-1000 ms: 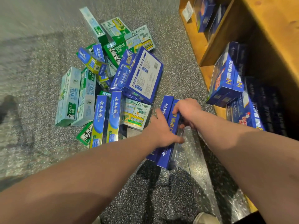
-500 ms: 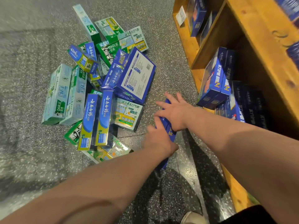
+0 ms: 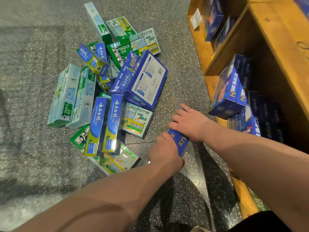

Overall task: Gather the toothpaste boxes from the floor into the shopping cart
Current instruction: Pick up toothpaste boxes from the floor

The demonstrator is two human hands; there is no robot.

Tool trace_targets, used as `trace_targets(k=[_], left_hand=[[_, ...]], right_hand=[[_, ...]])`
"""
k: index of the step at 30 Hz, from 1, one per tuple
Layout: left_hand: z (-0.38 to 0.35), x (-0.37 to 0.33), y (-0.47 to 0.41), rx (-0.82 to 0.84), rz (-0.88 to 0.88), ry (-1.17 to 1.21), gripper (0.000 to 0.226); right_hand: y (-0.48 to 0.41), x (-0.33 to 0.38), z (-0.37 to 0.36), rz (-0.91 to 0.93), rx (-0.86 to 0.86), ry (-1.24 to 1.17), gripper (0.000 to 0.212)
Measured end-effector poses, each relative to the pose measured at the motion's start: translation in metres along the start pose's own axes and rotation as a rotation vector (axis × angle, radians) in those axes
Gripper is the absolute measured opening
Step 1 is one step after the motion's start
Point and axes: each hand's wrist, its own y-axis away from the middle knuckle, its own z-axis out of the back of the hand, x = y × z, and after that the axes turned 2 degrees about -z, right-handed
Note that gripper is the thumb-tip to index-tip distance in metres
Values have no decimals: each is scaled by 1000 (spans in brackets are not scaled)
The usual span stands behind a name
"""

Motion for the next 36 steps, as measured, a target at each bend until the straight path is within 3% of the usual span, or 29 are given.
trace_targets(k=[4, 8, 16, 22, 29, 36], left_hand=[[36, 3, 0, -14, -148, -89, 76], [118, -13, 40, -28, -242, -155, 80], [366, -58, 214, -3, -368, -290, 68], [562, -67, 370, -132, -322, -336, 63], [711, 2, 521, -325, -222, -300, 75], [798, 131, 654, -474, -65, -400, 65]], right_hand=[[15, -14, 26, -77, 37, -64, 75], [64, -37, 104, -129, 43, -126, 70], [223, -83, 356, -158, 4, -191, 61], [328, -104, 584, -100, -147, -171, 56], [380, -61, 803, 35, -328, -102, 49], [375, 64, 963, 120, -451, -27, 53]])
